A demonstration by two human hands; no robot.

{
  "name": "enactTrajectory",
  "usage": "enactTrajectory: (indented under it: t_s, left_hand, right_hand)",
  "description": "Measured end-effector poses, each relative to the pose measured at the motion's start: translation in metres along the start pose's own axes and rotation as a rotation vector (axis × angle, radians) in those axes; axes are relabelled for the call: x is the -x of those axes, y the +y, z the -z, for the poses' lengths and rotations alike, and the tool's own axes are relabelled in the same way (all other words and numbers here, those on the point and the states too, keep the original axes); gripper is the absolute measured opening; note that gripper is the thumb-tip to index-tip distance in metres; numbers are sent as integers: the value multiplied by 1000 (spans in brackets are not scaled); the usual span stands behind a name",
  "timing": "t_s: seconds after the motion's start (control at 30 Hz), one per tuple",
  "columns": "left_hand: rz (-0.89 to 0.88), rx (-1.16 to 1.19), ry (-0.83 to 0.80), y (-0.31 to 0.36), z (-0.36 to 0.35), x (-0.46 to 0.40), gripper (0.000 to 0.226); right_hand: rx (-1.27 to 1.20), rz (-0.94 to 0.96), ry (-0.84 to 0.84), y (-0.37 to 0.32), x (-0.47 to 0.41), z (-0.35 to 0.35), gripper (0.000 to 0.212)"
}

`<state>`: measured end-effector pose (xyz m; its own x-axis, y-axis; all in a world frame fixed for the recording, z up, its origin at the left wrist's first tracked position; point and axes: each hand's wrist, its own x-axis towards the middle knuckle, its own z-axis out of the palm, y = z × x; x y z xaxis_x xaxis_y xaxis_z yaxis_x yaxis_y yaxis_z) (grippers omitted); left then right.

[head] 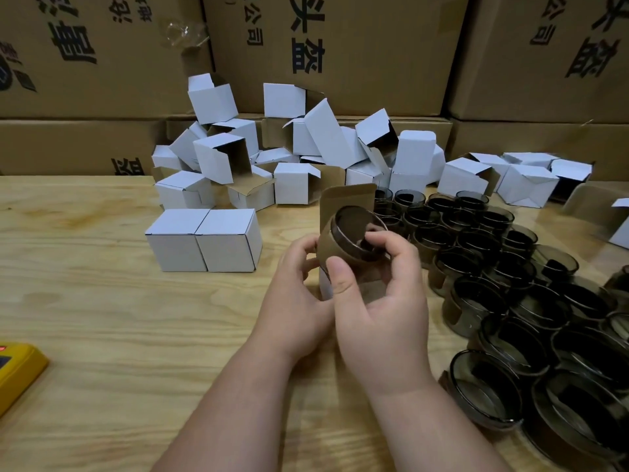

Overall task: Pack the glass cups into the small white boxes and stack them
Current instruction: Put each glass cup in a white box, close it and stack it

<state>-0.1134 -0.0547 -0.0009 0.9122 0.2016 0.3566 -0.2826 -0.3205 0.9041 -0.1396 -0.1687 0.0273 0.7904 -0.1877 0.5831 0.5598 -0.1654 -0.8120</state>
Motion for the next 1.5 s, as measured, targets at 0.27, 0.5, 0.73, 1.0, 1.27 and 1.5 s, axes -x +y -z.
enactTrajectory:
  t_s: [0.27,0.5,0.73,1.0,1.27,1.5]
  left_hand:
    - [-28,61,-24,5,0,2,71]
    - [-34,73,-41,5,0,2,76]
    - [4,187,-3,2,-1,1,73]
    - [38,88,-12,2,3,2,50]
    - [46,139,57,4,2,-2,17]
    - [-32,199,101,8,-1,-2,65]
  right_hand:
    - [427,-26,26,14,-6,-3,23]
    - [673,-89,-148,19,-11,-3,11]
    - [604,-161,-153,18,-3,-8,31]
    - [158,-336,-66,23,0,-5,74]
    - [310,-275,-154,30,-3,-6,42]
    - [302,-265,-154,31,-3,-8,25]
